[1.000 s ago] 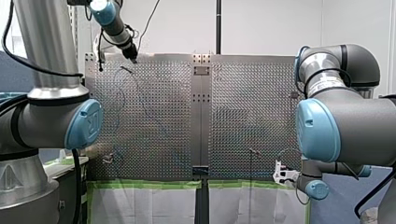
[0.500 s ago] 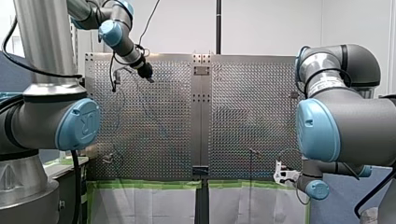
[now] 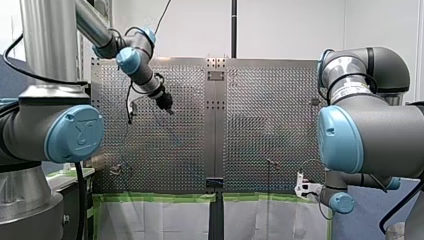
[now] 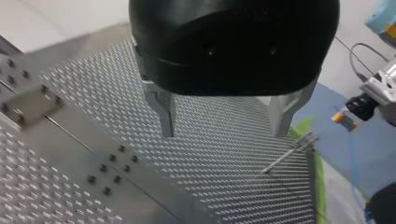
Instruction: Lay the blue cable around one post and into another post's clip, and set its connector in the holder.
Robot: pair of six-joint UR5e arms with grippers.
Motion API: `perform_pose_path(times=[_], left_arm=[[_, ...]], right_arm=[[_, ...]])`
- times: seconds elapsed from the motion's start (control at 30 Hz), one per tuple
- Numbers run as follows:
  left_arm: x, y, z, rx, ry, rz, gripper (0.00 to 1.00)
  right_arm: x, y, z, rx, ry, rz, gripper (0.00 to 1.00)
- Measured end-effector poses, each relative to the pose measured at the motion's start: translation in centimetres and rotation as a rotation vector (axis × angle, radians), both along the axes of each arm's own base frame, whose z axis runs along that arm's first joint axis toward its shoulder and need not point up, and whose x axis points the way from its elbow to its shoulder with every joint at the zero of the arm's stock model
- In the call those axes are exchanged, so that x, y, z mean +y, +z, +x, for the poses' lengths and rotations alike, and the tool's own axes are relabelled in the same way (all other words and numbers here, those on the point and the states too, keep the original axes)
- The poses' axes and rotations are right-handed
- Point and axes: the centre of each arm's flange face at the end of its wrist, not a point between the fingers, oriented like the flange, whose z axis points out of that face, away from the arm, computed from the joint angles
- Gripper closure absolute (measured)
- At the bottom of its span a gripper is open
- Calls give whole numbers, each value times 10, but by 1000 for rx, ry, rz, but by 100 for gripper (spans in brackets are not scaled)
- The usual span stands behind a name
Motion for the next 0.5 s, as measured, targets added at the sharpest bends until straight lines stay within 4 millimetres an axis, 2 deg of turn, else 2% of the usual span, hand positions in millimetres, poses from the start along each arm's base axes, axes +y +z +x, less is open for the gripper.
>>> perform_pose_path(times=[0.33, 0.5], left_arm=[[-21, -73, -26, 93, 4, 49, 1], [-35, -89, -28, 81, -40, 86, 1]], right_arm=[[2, 0, 8, 1, 20, -4, 100], [0, 1, 5, 4, 13, -16, 100]])
